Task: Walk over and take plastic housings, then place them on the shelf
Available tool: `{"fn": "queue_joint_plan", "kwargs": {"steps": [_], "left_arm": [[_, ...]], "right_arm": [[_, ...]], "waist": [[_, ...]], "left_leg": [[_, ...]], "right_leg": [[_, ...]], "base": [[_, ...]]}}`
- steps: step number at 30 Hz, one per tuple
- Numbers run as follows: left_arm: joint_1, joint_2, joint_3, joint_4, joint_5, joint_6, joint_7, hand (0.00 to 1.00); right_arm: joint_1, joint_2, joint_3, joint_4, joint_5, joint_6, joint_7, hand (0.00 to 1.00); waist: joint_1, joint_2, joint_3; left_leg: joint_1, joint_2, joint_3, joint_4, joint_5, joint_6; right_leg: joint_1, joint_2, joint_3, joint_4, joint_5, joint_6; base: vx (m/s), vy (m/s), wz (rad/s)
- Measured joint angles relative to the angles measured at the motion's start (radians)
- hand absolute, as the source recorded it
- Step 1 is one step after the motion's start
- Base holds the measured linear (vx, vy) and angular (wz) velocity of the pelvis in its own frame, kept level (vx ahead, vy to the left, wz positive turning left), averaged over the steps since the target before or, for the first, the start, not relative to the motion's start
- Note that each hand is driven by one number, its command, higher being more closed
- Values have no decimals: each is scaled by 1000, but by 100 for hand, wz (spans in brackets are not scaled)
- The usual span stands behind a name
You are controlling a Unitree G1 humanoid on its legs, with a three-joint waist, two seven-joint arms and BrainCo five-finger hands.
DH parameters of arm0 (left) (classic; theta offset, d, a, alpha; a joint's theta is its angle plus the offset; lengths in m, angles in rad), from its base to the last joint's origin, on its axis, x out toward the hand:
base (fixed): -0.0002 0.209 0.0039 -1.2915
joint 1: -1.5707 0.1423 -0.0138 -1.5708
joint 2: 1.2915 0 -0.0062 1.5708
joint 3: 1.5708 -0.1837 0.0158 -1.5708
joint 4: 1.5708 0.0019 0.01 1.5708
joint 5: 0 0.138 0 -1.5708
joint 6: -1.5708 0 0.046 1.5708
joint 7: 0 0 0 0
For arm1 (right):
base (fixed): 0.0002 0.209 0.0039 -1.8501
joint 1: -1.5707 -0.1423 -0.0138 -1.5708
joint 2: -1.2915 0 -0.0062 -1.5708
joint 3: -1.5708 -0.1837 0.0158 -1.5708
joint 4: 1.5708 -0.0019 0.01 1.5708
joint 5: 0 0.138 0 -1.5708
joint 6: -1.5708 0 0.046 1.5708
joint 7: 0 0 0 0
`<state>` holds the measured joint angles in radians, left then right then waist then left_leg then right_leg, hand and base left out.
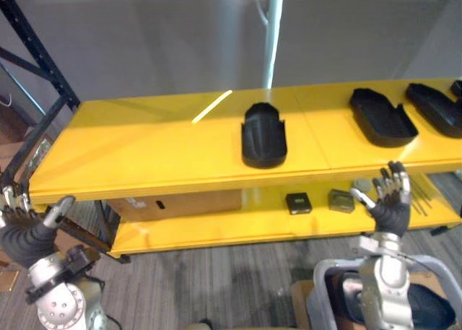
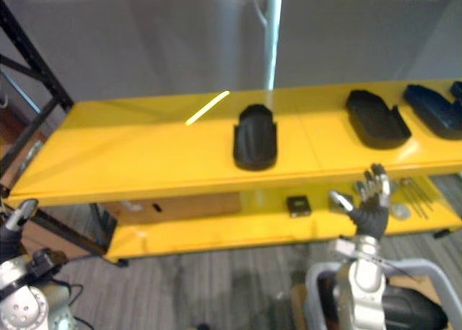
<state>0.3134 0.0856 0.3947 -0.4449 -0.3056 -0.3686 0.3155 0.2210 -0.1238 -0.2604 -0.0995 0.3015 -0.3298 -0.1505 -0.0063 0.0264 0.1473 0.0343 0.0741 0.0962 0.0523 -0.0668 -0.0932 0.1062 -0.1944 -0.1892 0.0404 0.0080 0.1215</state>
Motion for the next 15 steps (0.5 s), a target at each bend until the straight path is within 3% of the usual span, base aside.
{"fn": "queue_joint_plan", "kwargs": {"steps": [7,9,11,12,15], "left_arm": [[0,-35,-66,2,8,0,19,0],[1,-34,-67,4,5,0,29,0],[5,-35,-68,26,-2,-1,37,0],[13,-35,-68,51,-2,-1,52,0],[51,-65,-67,70,-9,-1,64,0]], "right_arm": [[72,51,-27,-4,-4,-1,-1,0],[72,51,-26,-6,-15,-1,-1,0],[72,43,-27,-9,-21,0,0,0],[70,41,-25,-9,-21,0,3,0],[76,10,-26,-9,-21,-2,28,0]], "waist": [[-37,7,29],[-36,7,39],[-33,17,45],[-26,14,57],[-4,38,83]], "left_leg": [[-2,42,81,13,6,-11],[-11,57,83,75,-27,-16],[-58,86,84,221,-88,3],[-77,95,99,314,-104,31],[-163,129,54,586,-111,85]], "right_leg": [[-8,18,-2,12,-43,9],[-8,25,1,46,-67,6],[-24,34,11,113,-120,-1],[-36,30,29,153,-159,-3],[-35,42,73,222,-212,-7]], "base": [[-12,-47,-3],[67,-41,-7],[49,-5,-4],[21,13,-15],[16,7,-38]]}}
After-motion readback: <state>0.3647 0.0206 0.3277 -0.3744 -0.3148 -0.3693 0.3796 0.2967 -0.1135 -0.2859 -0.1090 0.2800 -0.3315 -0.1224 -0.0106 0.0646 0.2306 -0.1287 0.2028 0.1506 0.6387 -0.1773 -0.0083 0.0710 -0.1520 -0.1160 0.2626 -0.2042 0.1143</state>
